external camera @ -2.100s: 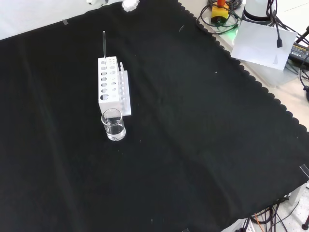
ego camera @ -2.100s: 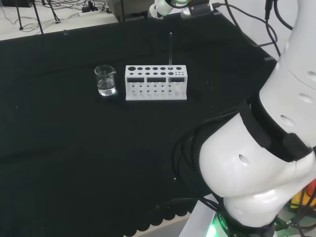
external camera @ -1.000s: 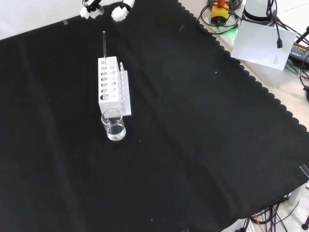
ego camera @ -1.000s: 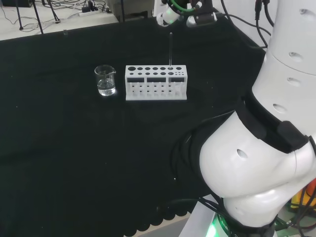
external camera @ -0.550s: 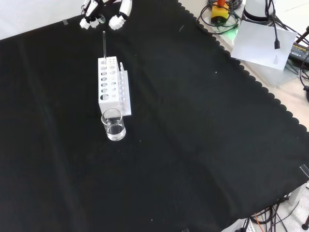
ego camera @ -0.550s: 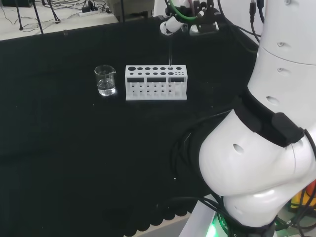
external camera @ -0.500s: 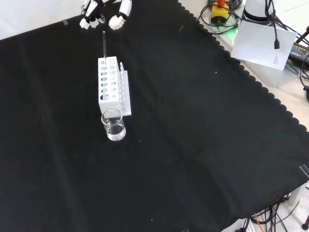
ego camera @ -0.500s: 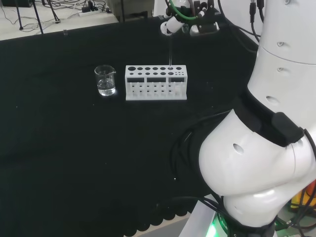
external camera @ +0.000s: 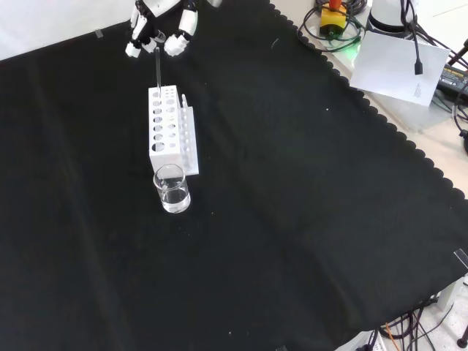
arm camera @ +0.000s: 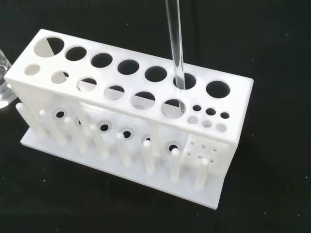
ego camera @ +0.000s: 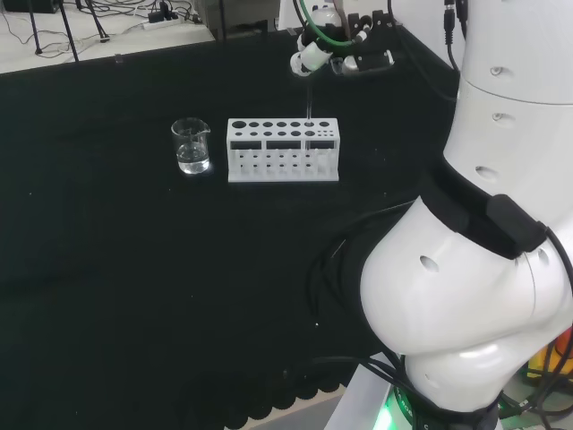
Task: Take the glass rod from the white test tube rack.
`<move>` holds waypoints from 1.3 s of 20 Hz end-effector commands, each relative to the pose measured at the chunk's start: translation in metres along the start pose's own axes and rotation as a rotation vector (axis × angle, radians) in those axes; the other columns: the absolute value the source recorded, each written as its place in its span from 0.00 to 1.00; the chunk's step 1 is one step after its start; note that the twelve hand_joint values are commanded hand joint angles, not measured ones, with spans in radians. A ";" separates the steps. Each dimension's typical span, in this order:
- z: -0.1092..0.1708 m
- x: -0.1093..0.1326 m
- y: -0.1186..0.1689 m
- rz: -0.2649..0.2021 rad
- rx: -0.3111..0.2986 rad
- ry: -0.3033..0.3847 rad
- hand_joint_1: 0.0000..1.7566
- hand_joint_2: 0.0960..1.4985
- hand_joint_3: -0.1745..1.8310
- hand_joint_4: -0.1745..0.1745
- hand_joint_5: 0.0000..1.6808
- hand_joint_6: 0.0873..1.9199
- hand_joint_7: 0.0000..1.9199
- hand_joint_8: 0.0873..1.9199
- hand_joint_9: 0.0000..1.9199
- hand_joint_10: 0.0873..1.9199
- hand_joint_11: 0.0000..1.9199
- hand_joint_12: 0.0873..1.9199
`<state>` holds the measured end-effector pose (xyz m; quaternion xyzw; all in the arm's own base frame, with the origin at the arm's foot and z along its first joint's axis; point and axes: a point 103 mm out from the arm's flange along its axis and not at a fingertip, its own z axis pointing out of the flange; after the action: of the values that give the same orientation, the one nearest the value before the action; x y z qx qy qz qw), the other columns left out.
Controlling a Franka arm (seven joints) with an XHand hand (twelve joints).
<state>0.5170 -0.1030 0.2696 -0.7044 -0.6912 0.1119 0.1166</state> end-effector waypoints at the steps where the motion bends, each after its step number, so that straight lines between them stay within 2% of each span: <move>1: 0.006 0.000 0.009 -0.011 -0.001 0.010 0.29 0.62 0.36 0.27 0.29 0.08 0.45 0.44 0.63 0.42 0.40 0.65; 5: 0.008 0.001 0.016 -0.016 0.003 0.023 0.36 0.62 0.35 0.18 0.28 0.29 0.48 0.45 0.66 0.42 0.46 0.62; 9: 0.007 -0.001 0.022 -0.018 -0.014 0.033 0.45 0.60 0.36 0.06 0.32 0.39 0.49 0.46 0.69 0.41 0.61 0.59; 12: 0.005 0.001 0.027 -0.017 -0.033 0.015 0.53 0.57 0.39 0.00 0.36 0.43 0.50 0.48 0.74 0.38 0.73 0.53; 16: 0.004 0.002 0.033 -0.014 -0.048 0.003 0.60 0.53 0.44 0.00 0.39 0.45 0.51 0.52 0.78 0.39 0.84 0.44; 23: 0.015 0.001 0.035 -0.007 -0.031 -0.010 0.62 0.52 0.46 0.00 0.40 0.47 0.52 0.55 0.79 0.40 0.88 0.42; 26: 0.016 0.001 0.033 -0.003 -0.025 -0.019 0.60 0.50 0.48 0.00 0.39 0.48 0.51 0.53 0.81 0.38 0.91 0.40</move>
<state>0.5463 -0.1033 0.2450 -0.7030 -0.6960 0.1034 0.1034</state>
